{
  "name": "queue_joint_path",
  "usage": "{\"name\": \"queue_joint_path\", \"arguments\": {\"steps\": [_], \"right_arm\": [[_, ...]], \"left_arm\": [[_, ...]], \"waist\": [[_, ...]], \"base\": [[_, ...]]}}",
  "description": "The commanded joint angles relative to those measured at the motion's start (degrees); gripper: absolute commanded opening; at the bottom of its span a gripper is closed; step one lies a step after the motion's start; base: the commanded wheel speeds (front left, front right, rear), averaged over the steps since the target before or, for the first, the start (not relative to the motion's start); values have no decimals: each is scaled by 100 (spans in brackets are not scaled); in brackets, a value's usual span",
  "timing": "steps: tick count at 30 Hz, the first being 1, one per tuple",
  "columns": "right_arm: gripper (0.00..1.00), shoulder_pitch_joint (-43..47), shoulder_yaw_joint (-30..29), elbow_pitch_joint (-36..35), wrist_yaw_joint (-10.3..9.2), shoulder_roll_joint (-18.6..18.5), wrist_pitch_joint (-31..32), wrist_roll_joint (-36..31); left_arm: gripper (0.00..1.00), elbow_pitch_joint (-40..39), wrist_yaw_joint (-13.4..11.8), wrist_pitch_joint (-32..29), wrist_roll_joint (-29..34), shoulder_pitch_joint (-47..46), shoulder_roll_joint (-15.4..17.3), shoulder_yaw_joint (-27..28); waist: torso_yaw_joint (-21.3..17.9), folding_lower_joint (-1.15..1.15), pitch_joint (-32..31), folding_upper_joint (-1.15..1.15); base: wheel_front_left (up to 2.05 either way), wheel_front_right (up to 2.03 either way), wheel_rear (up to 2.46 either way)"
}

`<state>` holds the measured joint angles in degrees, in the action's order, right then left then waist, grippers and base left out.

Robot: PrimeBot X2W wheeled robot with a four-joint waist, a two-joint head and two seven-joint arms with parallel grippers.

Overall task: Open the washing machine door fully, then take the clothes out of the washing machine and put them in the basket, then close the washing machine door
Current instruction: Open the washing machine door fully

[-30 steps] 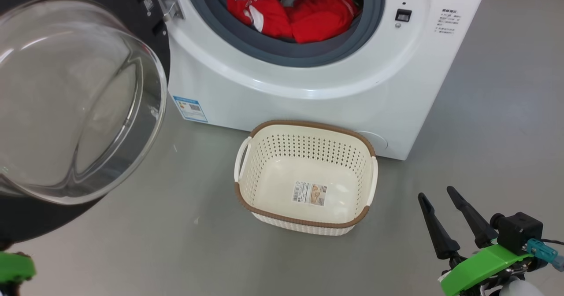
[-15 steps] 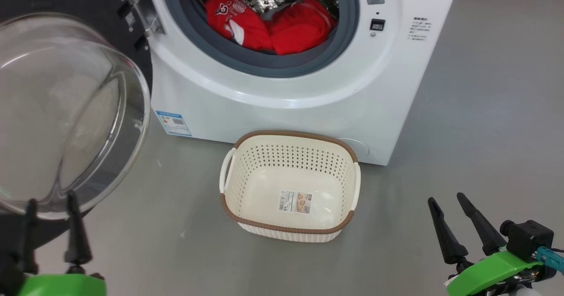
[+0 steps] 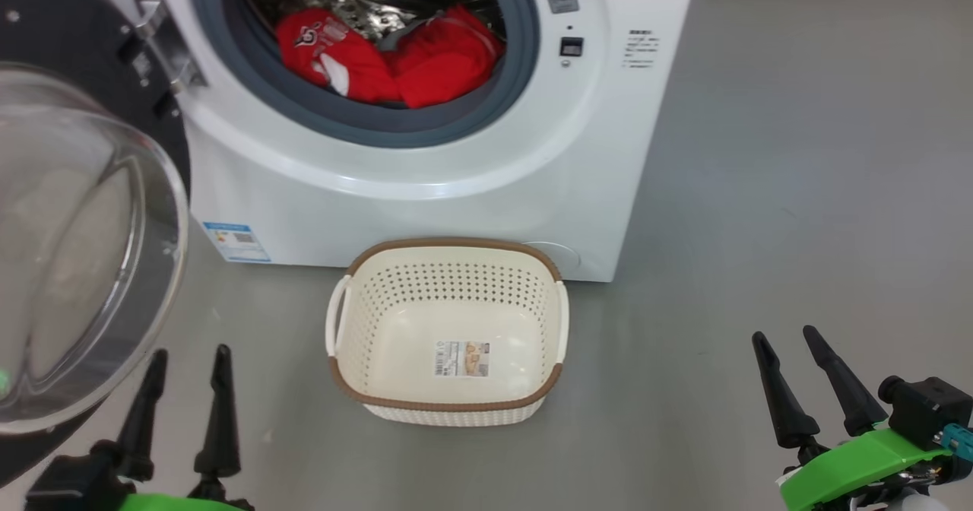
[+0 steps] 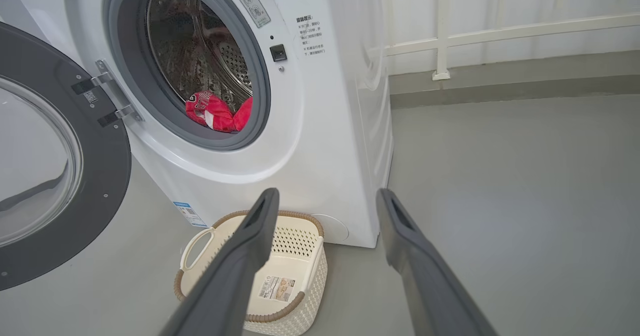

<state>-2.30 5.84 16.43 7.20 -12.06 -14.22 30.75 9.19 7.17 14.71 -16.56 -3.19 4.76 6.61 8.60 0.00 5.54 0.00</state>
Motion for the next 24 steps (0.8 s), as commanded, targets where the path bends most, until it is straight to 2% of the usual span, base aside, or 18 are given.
{"name": "queue_joint_path", "arguments": {"steps": [1,15,24], "right_arm": [[100,46,53,-166,29,-54,-78,-36],[100,113,-121,-246,29,-21,-78,-48],[100,147,-202,-253,29,-10,-78,-68]], "left_arm": [[100,-185,32,29,-57,-15,160,111],[100,-295,32,29,-229,119,133,-405],[100,-300,32,29,-267,117,150,-526]], "waist": [[-160,0,-24,0],[-718,0,44,0],[-829,0,31,0]], "base": [[0,0,0],[0,0,0],[0,0,0]]}}
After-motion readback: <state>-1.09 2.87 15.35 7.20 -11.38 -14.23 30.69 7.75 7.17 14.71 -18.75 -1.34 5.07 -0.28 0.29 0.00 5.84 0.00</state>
